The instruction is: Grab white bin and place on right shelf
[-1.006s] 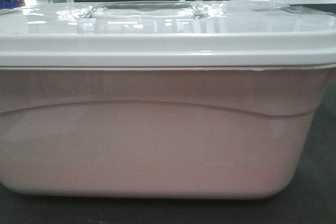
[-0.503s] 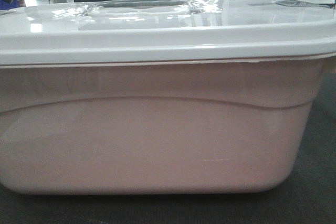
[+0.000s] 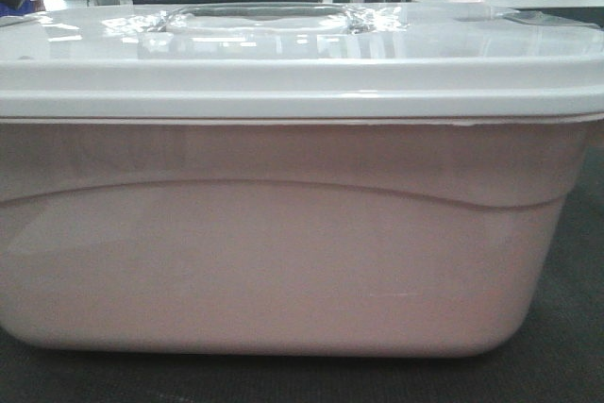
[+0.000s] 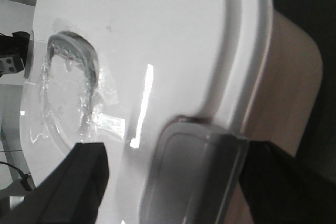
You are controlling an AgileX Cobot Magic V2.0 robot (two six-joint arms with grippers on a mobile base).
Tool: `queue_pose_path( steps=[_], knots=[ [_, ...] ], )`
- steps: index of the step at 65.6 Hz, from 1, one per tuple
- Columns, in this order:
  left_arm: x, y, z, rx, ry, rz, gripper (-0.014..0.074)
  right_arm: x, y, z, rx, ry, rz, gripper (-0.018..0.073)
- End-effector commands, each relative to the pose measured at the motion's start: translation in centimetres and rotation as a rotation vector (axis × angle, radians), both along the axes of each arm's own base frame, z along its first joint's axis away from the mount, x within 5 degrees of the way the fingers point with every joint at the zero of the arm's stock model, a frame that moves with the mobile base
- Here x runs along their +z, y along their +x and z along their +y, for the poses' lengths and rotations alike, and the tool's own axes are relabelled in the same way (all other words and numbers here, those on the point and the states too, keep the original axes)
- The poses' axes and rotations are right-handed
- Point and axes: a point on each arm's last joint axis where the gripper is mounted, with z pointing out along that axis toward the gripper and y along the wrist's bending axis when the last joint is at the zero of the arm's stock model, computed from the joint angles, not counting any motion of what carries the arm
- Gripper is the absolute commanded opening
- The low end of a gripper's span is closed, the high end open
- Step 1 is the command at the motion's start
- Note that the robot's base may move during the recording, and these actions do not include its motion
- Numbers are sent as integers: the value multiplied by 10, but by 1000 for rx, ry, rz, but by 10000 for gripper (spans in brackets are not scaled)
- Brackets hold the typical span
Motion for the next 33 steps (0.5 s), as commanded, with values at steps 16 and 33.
queue_pose_path(
  steps=[16,33],
  knots=[
    [18,-10,-8,-73,-88,-10,421,14,-3,2,-8,35,-9,601],
    [11,-7,-20,-120,-83,13,421,14,-5,3,1,47,13,601]
  ],
)
